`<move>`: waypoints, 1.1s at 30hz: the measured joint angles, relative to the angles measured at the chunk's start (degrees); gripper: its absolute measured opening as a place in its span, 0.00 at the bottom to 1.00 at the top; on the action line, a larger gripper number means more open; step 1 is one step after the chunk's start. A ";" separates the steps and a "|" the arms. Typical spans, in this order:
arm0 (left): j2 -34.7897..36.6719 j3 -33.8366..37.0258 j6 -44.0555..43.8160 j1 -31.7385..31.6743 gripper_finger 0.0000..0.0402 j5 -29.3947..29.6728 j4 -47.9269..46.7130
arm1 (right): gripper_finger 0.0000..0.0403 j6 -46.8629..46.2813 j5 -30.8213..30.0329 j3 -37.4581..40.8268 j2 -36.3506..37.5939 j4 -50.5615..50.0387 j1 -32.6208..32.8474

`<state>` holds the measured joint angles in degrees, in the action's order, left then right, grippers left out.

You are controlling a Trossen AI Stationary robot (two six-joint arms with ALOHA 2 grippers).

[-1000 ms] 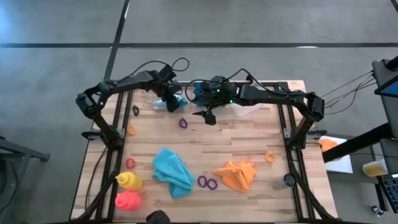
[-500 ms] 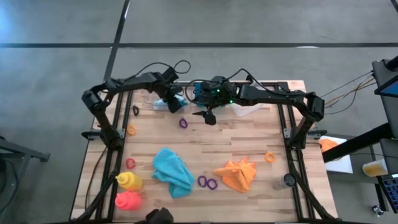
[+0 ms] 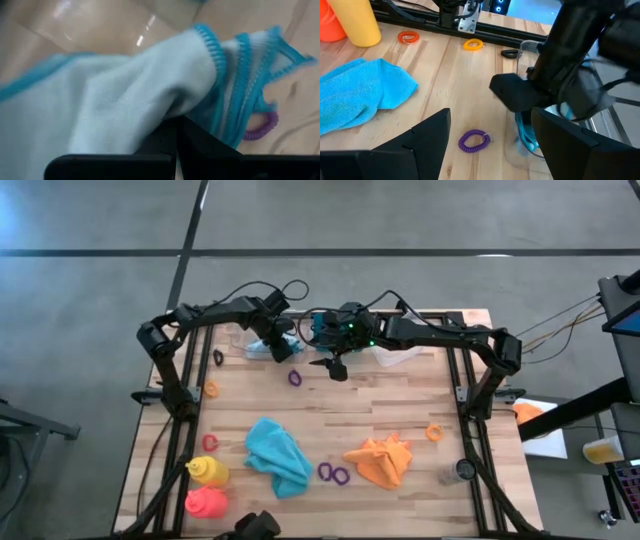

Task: Pick & Place Sports Items
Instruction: Put the folded light blue towel into the transparent bin, then put the top right purple spring keychain into the blue bin

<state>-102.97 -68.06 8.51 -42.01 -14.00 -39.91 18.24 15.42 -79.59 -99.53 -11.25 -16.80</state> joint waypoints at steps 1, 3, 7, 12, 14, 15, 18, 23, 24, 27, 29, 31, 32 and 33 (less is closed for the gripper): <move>0.64 -0.76 0.00 -0.03 0.02 0.62 -0.55 | 0.69 0.00 0.00 0.00 0.00 0.00 0.00; 2.17 -1.94 0.00 -0.10 0.02 1.37 -1.94 | 0.69 0.00 -0.02 0.00 0.00 -0.02 0.00; 6.22 -3.38 -0.01 -0.04 0.02 3.52 -4.12 | 0.69 -0.02 -0.02 0.00 0.00 -0.02 0.00; 12.66 -3.91 -0.10 -0.08 0.02 5.51 -7.26 | 0.69 0.14 0.00 0.00 0.00 -0.68 0.00; 16.42 -3.88 -1.19 0.03 0.02 5.50 -7.96 | 0.69 1.45 0.51 0.00 0.00 -2.13 0.04; 18.39 -3.80 -1.95 0.10 0.02 5.49 -8.30 | 0.69 2.31 1.95 0.00 0.00 -3.38 0.04; 25.09 -2.66 -4.76 1.01 0.02 5.49 -8.56 | 0.69 4.74 9.06 0.46 0.00 -6.84 0.04; 37.06 2.40 -10.12 3.96 0.02 5.49 -3.73 | 0.69 4.91 11.15 3.77 0.00 -6.27 0.90; 39.30 4.14 -11.36 4.86 0.02 5.49 -1.92 | 0.69 4.88 11.15 4.65 0.00 -5.76 1.18; 45.26 9.29 -13.34 7.93 0.02 5.47 2.80 | 0.69 4.79 10.98 7.11 -0.01 -3.50 2.54; 48.35 12.64 -14.25 10.13 0.02 5.47 5.50 | 0.69 5.96 9.52 8.86 -0.07 1.27 3.72; 50.87 15.73 -15.24 12.33 0.02 5.47 8.37 | 0.69 6.25 6.02 10.30 -0.07 5.57 5.09; 52.03 17.17 -15.75 13.41 0.02 5.49 10.09 | 0.69 6.16 3.07 10.94 -0.08 7.87 5.77; 53.04 18.44 -15.93 14.51 0.02 5.49 11.70 | 0.69 5.86 -0.11 11.52 -0.50 10.50 6.51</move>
<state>-49.93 -49.63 -7.41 -27.50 -8.51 -28.22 24.10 15.31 -68.07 -100.03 -0.75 -10.29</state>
